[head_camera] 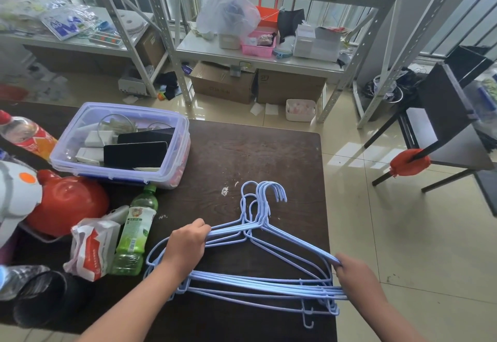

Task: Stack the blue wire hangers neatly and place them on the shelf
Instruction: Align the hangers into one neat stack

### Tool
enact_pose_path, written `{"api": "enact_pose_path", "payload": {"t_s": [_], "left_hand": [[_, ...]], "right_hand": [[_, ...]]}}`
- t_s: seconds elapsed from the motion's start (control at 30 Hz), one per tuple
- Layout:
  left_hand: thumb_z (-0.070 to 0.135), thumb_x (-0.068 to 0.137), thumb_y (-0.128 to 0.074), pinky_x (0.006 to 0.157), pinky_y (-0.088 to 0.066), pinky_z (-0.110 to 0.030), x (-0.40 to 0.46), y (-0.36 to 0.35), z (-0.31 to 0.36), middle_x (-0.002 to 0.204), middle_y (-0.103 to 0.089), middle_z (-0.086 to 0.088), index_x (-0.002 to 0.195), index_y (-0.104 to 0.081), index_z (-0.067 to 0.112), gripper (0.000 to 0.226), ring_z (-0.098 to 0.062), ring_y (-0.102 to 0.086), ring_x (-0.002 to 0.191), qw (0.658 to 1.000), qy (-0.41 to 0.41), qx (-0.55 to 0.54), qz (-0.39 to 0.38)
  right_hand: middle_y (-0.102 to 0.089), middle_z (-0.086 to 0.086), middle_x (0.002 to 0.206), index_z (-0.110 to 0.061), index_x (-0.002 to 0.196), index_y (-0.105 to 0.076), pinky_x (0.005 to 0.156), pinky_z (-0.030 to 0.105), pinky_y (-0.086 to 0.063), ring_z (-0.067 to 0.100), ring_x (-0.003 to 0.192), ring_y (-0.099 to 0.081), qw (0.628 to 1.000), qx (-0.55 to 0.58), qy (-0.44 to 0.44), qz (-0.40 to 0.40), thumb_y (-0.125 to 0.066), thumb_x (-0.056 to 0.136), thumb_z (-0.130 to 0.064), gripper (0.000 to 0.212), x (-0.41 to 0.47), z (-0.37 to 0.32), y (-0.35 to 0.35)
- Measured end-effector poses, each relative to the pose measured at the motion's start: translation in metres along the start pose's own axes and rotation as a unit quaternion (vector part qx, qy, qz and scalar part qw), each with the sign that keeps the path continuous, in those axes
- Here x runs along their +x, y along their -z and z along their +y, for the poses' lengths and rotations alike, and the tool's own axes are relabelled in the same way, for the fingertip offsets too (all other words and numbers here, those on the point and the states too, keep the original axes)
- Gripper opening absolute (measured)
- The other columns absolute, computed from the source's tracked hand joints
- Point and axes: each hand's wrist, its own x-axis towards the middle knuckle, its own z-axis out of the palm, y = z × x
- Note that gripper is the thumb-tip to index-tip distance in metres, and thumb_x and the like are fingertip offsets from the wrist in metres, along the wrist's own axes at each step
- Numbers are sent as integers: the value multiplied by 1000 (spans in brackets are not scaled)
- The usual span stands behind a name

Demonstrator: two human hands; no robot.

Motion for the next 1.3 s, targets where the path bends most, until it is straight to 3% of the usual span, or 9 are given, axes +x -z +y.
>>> {"api": "enact_pose_path", "payload": {"t_s": [0.1, 0.2, 0.3, 0.5, 0.73, 0.83, 0.97, 1.1, 1.3], "left_hand": [[0, 53, -82, 37, -12, -11, -1, 3, 1, 56, -54, 5, 59, -60, 19, 30, -13, -52, 40, 1000, -8, 5, 6], [-3, 47, -83, 34, -35, -21, -4, 1, -4, 52, -55, 7, 68, -66, 21, 36, -14, -56, 43, 1000, -19, 12, 15], [-5, 44, -81, 36, -40, -22, -9, -1, -9, 53, -57, 7, 81, -72, 23, 47, -16, -58, 48, 999, -18, 12, 26], [-6, 47, -81, 37, -42, -25, -13, 3, -16, 55, -57, 6, 73, -69, 20, 39, -16, -58, 50, 999, 3, 15, 34], [-4, 61, -72, 43, -42, -29, -8, 2, -20, 60, -57, 3, 70, -66, 19, 26, -20, -59, 60, 997, 64, -27, 13], [-3, 69, -63, 51, -44, -33, -1, 0, -26, 69, -58, 1, 74, -65, 17, 20, -22, -58, 70, 995, 94, -41, 1], [3, 72, -69, 55, -49, -35, 6, -11, -35, 74, -56, 2, 76, -68, 17, 14, -20, -52, 78, 994, 95, -38, -25], [2, 74, -66, 54, -48, -35, 9, -15, -35, 75, -54, 1, 74, -69, 16, 14, -20, -48, 77, 993, 107, -37, -30], [-2, 73, -63, 54, -39, -30, 11, -17, -35, 69, -56, 1, 68, -69, 14, 18, -19, -47, 73, 992, 118, -44, -20]], "right_hand": [[-43, -4, 53, -30, 59, -29, 44, 25, -27, 15, 50, -40, 1000, 19, 4, 0, -44, 94, -20, 39, -4, -2, 2], [-48, -3, 54, -33, 62, -36, 47, 26, -32, 13, 52, -45, 999, 50, 20, 1, -51, 92, -31, 33, -9, -1, 5], [-50, -4, 55, -31, 64, -41, 48, 26, -34, 14, 55, -49, 999, 38, 31, -8, -52, 90, -36, 29, -13, -3, 6], [-44, -2, 52, -22, 69, -44, 44, 24, -28, 18, 53, -43, 998, 10, 46, 37, -48, 93, -36, 28, -15, -13, 1], [-58, -2, 62, -23, 78, -48, 42, 27, -33, 20, 56, -56, 997, -44, 37, 54, -50, 90, -22, 11, -7, -20, -9], [-60, -4, 68, -28, 88, -40, 45, 27, -37, 17, 55, -52, 998, -14, 45, 53, -50, 92, -31, 11, -7, -26, -8], [-61, -1, 73, -24, 91, -39, 51, 32, -40, 24, 65, -56, 998, -21, 31, 53, -45, 93, -42, 19, -2, -32, -10], [-58, -2, 70, -21, 85, -40, 48, 30, -36, 24, 63, -56, 997, -61, 33, 46, -41, 95, -40, 21, 5, -33, -14], [-58, -4, 71, -21, 81, -45, 55, 31, -47, 20, 65, -59, 996, -76, 40, 33, -40, 95, -42, 25, 14, -33, -15]]}}
